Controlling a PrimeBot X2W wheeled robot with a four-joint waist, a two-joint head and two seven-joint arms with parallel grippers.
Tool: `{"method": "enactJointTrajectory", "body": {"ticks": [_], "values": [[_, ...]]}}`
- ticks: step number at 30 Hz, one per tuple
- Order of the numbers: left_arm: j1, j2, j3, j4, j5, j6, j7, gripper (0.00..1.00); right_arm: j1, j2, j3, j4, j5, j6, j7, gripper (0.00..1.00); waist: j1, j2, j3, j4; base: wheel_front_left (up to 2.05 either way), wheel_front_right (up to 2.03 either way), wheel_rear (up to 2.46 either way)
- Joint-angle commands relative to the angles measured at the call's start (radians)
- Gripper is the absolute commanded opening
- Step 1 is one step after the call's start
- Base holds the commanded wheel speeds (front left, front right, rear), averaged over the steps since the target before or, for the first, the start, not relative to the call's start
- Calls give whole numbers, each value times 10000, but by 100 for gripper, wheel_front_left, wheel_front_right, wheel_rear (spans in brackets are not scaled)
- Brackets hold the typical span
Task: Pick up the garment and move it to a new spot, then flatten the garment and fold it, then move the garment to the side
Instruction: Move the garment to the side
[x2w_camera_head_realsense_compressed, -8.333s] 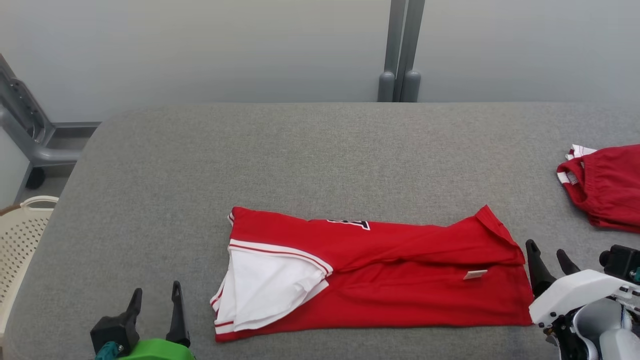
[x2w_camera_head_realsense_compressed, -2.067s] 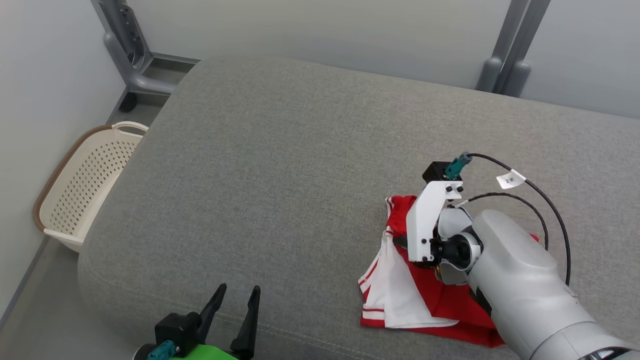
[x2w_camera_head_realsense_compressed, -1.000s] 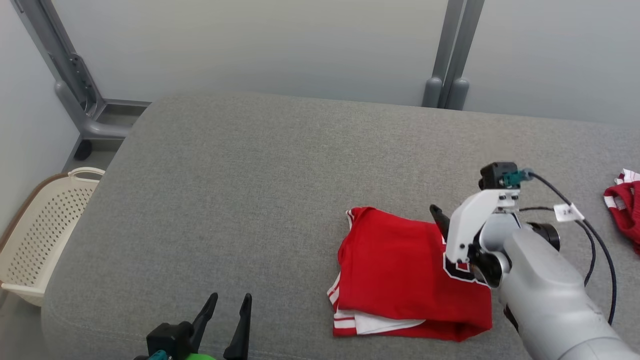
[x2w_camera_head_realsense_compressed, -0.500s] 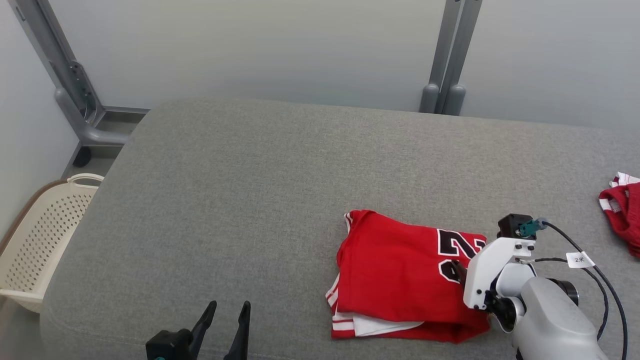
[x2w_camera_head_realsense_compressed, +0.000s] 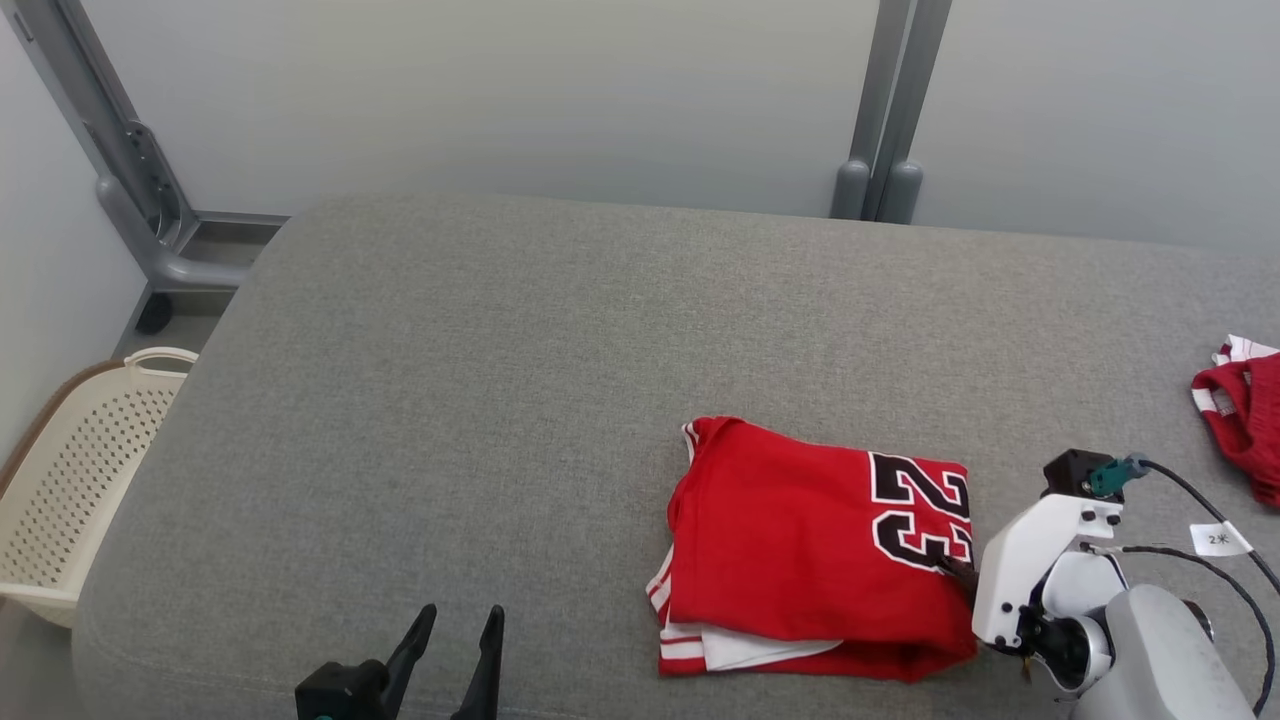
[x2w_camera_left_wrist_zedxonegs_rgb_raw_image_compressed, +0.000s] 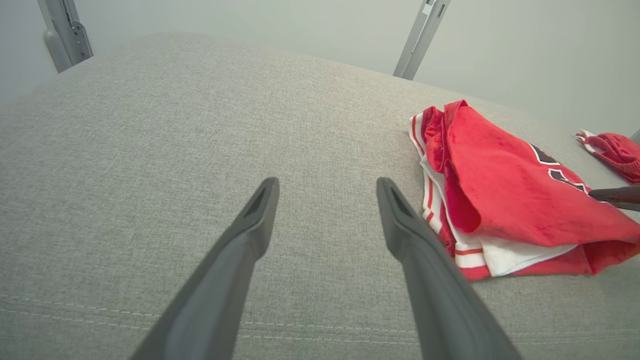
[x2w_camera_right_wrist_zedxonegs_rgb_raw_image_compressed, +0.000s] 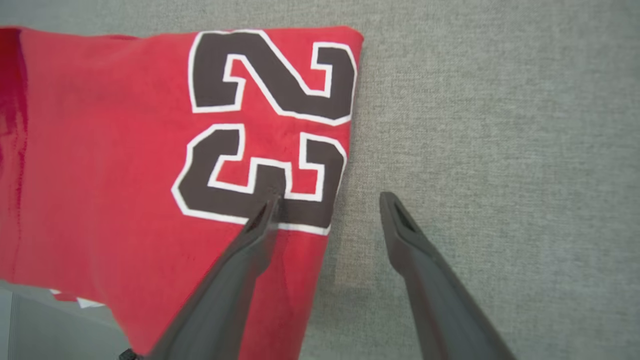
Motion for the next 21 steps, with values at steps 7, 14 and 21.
{"method": "enactJointTrajectory", "body": {"ticks": [7, 14, 21], "values": [[-198, 71, -48, -3, 56, -22, -1, 100, 771, -28, -108, -1272, 548, -3, 944, 100, 0, 0, 276, 81, 0, 0, 0], [-426, 57, -91, -10, 30, -23, -1, 100, 361, -28, -411, -1170, 555, -3, 1011, 100, 0, 0, 699, 199, 0, 0, 0], [-642, 44, -160, 54, -8, -24, -1, 100, -108, -28, -392, -545, 357, -3, 1119, 89, 0, 0, 1000, 313, 0, 0, 0]]}}
